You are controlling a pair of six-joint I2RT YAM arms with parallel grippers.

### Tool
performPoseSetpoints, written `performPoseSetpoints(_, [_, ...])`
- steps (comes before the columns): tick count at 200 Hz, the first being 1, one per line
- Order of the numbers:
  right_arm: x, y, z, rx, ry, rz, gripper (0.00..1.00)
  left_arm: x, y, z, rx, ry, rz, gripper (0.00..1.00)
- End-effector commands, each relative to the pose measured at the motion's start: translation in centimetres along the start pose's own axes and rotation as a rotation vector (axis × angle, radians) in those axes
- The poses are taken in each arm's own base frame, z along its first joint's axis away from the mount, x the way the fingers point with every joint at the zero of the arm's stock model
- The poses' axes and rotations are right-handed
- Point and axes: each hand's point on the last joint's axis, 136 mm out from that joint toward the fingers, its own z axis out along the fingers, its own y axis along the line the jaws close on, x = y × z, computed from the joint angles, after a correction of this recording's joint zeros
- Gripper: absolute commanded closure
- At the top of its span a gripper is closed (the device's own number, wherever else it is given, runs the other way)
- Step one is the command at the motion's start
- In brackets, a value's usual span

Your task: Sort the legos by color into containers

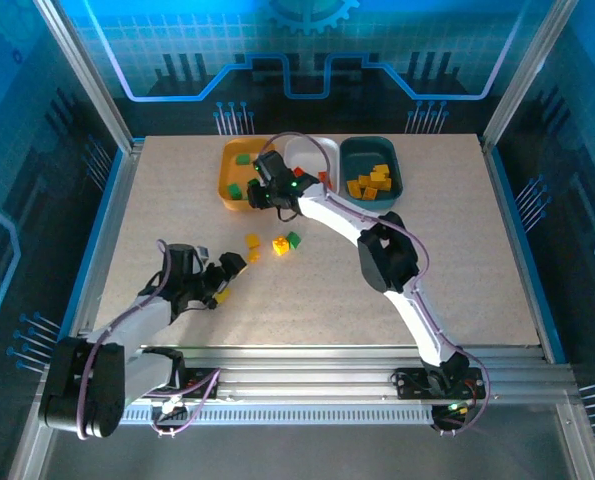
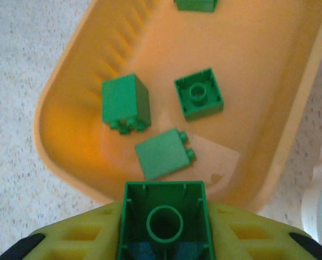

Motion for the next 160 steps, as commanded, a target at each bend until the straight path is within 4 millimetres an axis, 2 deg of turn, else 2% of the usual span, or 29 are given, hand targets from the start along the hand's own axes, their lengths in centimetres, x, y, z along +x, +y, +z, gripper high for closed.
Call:
performPoseSetpoints(1, [-1.0, 0.5, 0.1, -0.036, 0.032, -0.029, 0.39, 0.7, 0.7, -0.3, -0.027, 0.015, 0.019, 0.01])
performPoseSetpoints(7, [-1.2, 0.4, 0.0, -0.025, 0.042, -0.034, 0.30, 0.7, 0.6, -0.3, -0.024, 0.015, 0.020, 0.01])
performPoseSetpoints(9, [-1.9, 0.6, -0.6, -0.028, 0.029, -0.037, 0.29, 0.7, 0.6, -0.4, -0.024, 0.014, 0.020, 0.01])
performPoseSetpoints(18, [-1.9, 0.6, -0.7, -0.018, 0.040, -0.051, 0.25, 0.7, 0.6, -0.4, -0.022, 0.013, 0.021, 0.01])
performPoseSetpoints(38, [-2.2, 0.2, -2.3, 0.023, 0.039, -0.064, 0.24, 0.7, 0.7, -0.4, -0.019, 0.005, 0.017, 0.01])
performPoseSetpoints(52, [-1.3, -0.3, -3.7, 0.045, 0.037, -0.066, 0.25, 0.8, 0.7, -0.4, -0.015, 0.006, 0.011, 0.01])
performPoseSetpoints(60, [-0.6, -0.5, -4.8, 0.038, 0.025, -0.059, 0.26, 0.8, 0.6, -0.4, -0.009, 0.006, 0.010, 0.01])
performPoseSetpoints(64, [-0.9, -0.4, -6.1, 0.028, -0.001, -0.055, 0.27, 0.8, 0.6, -0.3, -0.007, 0.008, 0.011, 0.01])
performPoseSetpoints(94, [4.7, -3.6, -9.0, 0.090, 0.016, -0.017, 0.40, 1.0, 1.0, -0.1, -0.005, 0.014, 0.017, 0.01])
performPoseSetpoints(98, [5.0, -3.9, -9.5, 0.097, 0.012, -0.012, 0.42, 1.1, 1.1, 0.0, -0.005, 0.016, 0.017, 0.01])
performPoseSetpoints(109, [7.1, -5.0, -9.7, 0.129, 0.040, -0.013, 0.47, 1.1, 1.4, 0.2, -0.009, 0.017, 0.016, 0.01])
performPoseSetpoints(128, [9.4, -6.1, -9.0, 0.174, 0.089, -0.021, 0.51, 1.0, 1.5, 0.7, -0.012, 0.023, 0.011, 0.01])
performPoseSetpoints(139, [10.3, -6.2, -8.2, 0.181, 0.116, -0.025, 0.51, 0.8, 1.4, 1.0, -0.013, 0.024, 0.008, 0.01])
performPoseSetpoints(160, [11.2, -5.0, -7.2, 0.210, 0.140, -0.083, 0.51, 0.5, 1.3, 1.3, -0.012, 0.028, 0.000, 0.01])
